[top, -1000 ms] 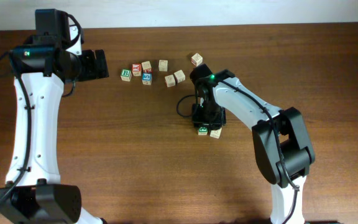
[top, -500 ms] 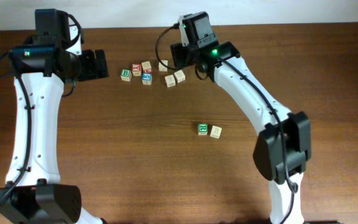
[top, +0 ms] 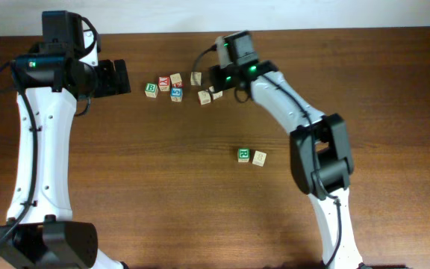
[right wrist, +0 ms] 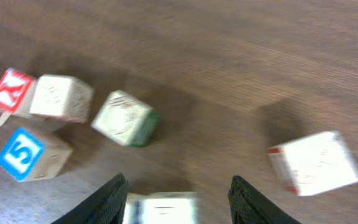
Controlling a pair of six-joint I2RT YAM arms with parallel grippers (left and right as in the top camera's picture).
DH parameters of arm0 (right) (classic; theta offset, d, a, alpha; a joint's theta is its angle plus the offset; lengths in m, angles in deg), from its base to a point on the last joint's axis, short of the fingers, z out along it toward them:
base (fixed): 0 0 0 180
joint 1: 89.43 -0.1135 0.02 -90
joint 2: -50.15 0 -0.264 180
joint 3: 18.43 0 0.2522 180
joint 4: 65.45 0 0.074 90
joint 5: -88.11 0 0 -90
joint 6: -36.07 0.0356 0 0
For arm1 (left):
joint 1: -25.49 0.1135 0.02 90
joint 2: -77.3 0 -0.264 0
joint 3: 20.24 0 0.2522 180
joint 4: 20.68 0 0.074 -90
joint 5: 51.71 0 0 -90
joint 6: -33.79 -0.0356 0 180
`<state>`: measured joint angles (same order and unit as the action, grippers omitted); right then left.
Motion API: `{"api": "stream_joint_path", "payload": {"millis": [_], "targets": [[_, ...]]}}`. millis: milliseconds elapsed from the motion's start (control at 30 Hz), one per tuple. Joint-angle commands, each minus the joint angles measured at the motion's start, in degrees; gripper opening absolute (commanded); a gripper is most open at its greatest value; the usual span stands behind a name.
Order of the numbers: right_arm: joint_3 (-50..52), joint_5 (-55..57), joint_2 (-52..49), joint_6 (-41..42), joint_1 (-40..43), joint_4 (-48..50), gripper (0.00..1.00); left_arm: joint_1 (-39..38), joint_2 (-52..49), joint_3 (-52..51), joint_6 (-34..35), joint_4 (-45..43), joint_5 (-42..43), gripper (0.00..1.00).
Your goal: Rotate 4 blocks
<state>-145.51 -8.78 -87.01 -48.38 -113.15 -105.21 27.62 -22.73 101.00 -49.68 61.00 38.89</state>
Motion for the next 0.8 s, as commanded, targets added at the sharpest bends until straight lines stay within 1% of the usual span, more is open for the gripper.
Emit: {"api": "stream_joint_path", "payload": {"millis": [0,133,200,233,467,633,667,733,767], "targets": [[-0.4,7.9,-0.3,1.8,-1.8,-0.6,0.53,0.3,0.2,1.0,0.5,-0.1,-0.4,0.99],[-0.4,7.6,-2.1,1.8,-1.3,-0.9,0.53,0.3,0.2,1.0,0.5,-0.1,-0.4,0.99],[-0.4,7.4,-2.4,1.7,-1.3,-2.2,0.53,0.3,0.2,1.0,0.5,-0.1,-0.4,0.99],[-0.4,5.4,-2.4,0.1,-1.3,-2.7,0.53,0.3,0.2,1.0,0.5,-0.1,-0.4,0.99],[-0.4,3.2,-2.8,-0.1,-1.3,-8.2,0.53,0.3,0.2,1.0,0.5,-0.1,-0.4,0.99],[-0.4,2.4,-2.8,-0.9,-1.3,-9.1,0.53,0.3,0.2,1.0,0.5,-0.1,-0.4,0.99],[-0.4,3.0,-2.8,-0.9,-1.3,-8.9,0.52,0.3,0.2,1.0,0.5,-0.1,-0.4,0.99],[-0.4,5.1,-2.8,-0.8,-1.3,-7.4,0.45,0.3,0.2,1.0,0.5,-0.1,-0.4,0.99],[-0.4,5.2,-2.8,-0.8,-1.3,-7.5,0.43,0.3,0.2,1.0,0.5,-0.1,-0.4,0.99]]}}
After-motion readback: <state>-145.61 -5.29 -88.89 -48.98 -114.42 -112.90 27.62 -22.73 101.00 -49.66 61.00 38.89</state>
